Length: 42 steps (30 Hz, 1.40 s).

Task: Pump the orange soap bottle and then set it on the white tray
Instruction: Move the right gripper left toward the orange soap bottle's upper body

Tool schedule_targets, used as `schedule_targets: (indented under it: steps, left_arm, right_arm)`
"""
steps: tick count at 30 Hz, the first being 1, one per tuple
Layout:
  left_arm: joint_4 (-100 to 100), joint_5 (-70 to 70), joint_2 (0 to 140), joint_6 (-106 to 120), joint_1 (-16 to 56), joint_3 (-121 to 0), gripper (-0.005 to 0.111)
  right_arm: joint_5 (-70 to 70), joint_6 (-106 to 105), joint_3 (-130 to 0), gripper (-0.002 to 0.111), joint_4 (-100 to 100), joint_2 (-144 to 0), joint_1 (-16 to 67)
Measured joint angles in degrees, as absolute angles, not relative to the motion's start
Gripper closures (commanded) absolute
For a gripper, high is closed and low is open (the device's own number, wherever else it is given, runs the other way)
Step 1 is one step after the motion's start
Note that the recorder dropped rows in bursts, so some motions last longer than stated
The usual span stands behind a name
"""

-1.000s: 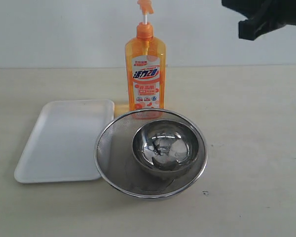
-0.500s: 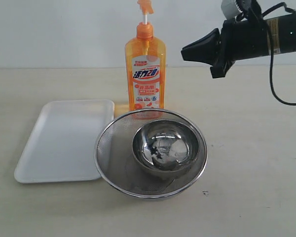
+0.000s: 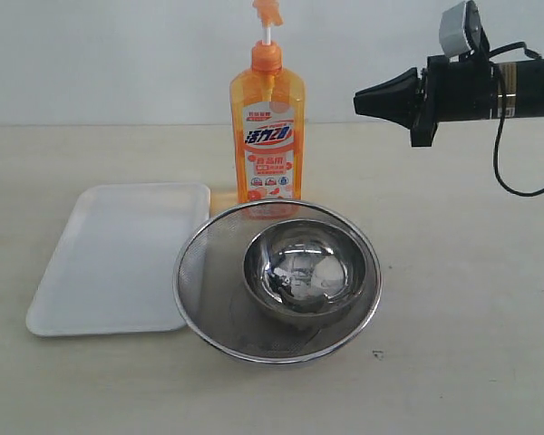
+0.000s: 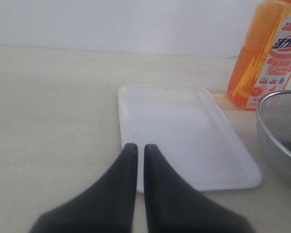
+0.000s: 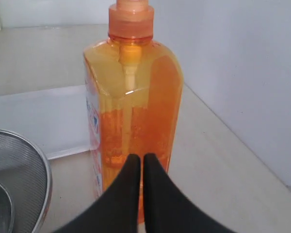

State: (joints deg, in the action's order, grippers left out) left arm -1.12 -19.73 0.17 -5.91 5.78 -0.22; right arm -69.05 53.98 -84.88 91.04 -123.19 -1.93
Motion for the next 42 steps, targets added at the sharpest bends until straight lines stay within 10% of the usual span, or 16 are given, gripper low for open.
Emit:
schedule_targets:
  steps: [7, 15, 42]
  left_arm:
    - [-1.1, -19.7, 0.2, -5.9, 5.8, -0.2, 0.102]
    - [-1.1, -19.7, 0.2, -5.9, 5.8, -0.2, 0.102]
    - [-1.1, -19.7, 0.2, -5.9, 5.8, -0.2, 0.102]
  right_arm:
    - [-69.3, 56.2, -85.6, 0.099, 90.8, -123.9, -1.8]
    - [-69.4, 55.3, -85.6, 0.003, 90.1, -124.1, -1.6]
    - [-45.6, 60.6, -85.6, 0.007, 81.5, -124.2, 9.8]
